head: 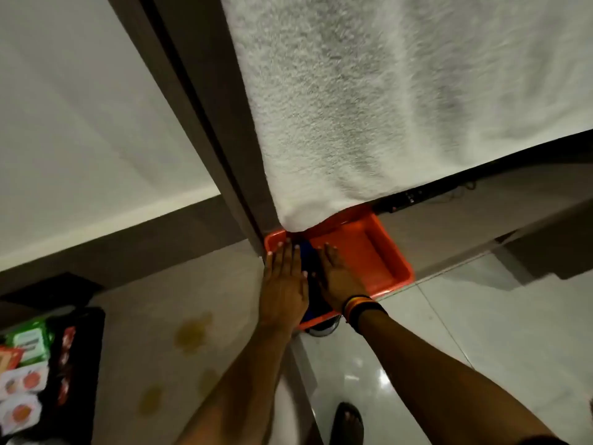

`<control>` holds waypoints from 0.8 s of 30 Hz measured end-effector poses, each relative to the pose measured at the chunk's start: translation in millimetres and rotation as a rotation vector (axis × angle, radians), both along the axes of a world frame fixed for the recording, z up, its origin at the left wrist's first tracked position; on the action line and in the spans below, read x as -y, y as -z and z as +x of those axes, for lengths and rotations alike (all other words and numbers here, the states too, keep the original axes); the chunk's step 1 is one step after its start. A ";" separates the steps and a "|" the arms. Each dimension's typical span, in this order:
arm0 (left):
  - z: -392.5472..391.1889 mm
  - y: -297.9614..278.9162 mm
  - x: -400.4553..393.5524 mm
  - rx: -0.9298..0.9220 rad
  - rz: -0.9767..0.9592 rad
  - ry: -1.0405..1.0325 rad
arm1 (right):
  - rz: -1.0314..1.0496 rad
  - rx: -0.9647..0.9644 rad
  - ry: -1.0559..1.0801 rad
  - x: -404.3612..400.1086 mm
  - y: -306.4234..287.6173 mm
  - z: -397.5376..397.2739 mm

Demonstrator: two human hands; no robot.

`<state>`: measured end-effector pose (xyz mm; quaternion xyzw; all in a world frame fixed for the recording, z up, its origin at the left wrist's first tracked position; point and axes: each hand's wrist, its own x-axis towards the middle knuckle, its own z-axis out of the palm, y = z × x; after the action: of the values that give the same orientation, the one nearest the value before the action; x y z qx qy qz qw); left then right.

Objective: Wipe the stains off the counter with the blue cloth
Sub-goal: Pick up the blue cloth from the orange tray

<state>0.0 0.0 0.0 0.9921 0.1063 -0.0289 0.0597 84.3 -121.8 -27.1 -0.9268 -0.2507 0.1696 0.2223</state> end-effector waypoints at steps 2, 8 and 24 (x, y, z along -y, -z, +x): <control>3.6 7.2 -6.1 -0.010 0.036 -0.060 | -0.022 -0.025 -0.083 -17.1 12.0 2.8; -1.1 25.5 -17.4 -0.015 0.150 -0.070 | -0.157 0.019 -0.169 -54.4 42.9 8.1; -98.4 -37.8 -57.2 0.156 -0.021 -0.039 | 0.104 0.091 -0.032 -48.4 -47.1 -29.1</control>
<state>-98.4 57.2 37.8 0.9884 0.1205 0.0486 0.0787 55.3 -73.4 20.0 -0.9166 -0.2838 0.1174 0.2560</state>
